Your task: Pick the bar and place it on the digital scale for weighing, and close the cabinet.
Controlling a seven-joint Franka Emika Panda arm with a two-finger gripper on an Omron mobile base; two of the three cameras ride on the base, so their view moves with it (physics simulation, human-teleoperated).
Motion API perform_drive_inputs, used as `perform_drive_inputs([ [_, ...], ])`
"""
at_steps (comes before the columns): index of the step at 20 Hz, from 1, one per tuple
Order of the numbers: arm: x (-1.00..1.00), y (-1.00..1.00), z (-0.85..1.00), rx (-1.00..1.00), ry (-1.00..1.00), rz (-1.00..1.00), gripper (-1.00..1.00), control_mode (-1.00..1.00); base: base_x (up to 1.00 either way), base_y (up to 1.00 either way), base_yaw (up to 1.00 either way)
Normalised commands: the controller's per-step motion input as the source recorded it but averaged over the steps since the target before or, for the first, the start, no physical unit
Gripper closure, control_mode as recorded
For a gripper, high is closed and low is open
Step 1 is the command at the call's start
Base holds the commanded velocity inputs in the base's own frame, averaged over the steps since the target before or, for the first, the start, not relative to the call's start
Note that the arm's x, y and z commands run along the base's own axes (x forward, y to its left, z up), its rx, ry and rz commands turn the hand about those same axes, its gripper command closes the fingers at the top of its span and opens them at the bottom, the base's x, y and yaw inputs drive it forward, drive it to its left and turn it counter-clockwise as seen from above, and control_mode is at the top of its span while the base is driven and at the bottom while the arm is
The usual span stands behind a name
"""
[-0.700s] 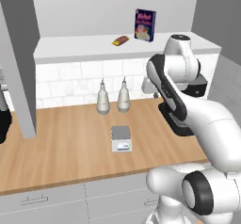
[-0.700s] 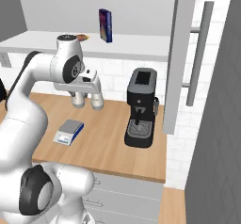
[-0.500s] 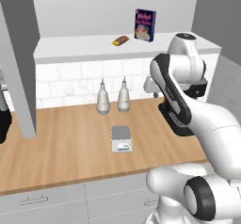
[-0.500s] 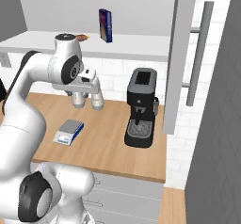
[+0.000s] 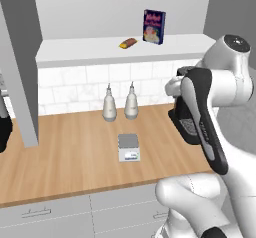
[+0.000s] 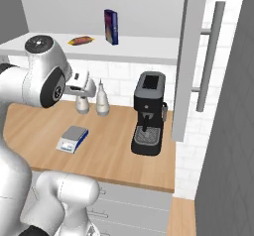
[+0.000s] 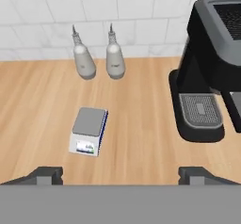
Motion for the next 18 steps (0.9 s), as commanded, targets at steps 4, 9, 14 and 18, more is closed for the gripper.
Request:
perform_drive_inputs([
  [4,-0.32,0.12,1.0,-0.18,0.0,-0.07,-1.0,-1.0,0.0,0.0,0.0],
  [9,-0.11,0.28,0.71,-0.09,-0.04,-0.02,-1.0,-1.0,0.0,0.0,0.0],
  [14,0.0,0.2,0.74,0.0,-0.12,-0.02,-1.0,-1.0,0.0,0.0,0.0],
  [18,0.1,0.51,0.56,-0.01,-0.02,-0.05,-1.0,-1.0,0.0,0.0,0.0],
])
